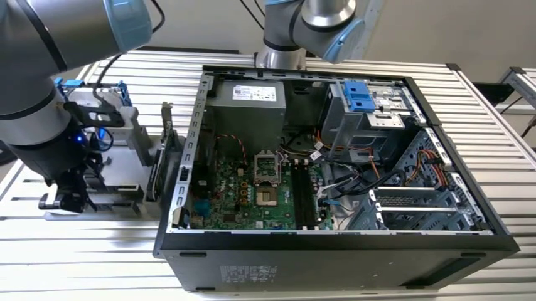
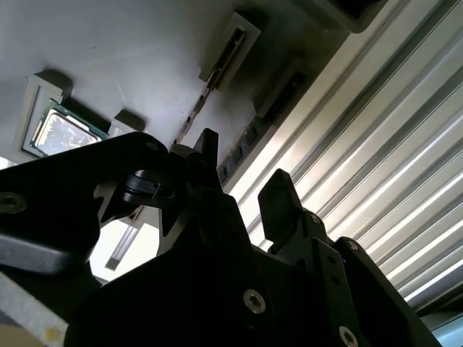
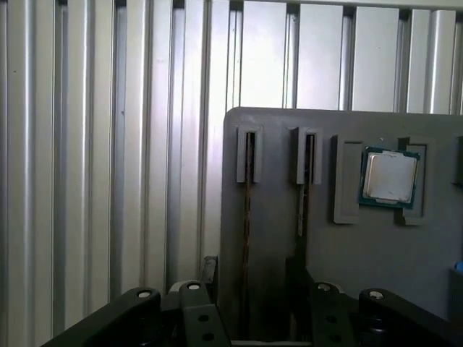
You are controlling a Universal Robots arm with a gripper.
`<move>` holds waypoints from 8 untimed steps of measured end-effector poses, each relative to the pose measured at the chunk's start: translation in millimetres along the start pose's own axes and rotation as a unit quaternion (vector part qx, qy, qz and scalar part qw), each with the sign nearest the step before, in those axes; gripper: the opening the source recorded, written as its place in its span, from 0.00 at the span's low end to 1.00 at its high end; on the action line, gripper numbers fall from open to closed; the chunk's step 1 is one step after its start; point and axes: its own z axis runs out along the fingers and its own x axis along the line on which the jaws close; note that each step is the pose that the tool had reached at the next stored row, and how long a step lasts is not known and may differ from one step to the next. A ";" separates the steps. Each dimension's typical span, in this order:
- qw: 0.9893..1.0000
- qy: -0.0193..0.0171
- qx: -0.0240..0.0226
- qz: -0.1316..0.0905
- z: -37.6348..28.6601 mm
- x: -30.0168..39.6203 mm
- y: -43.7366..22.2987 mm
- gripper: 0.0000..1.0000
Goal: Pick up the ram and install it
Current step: 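Pick up the ram and move it above insertion slot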
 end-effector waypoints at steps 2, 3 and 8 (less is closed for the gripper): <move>1.000 0.000 0.000 0.000 1.7 0.9 0.0 1.00; 1.000 0.000 0.000 0.000 2.5 1.3 0.0 1.00; 1.000 0.000 0.000 0.000 6.8 1.9 -0.1 1.00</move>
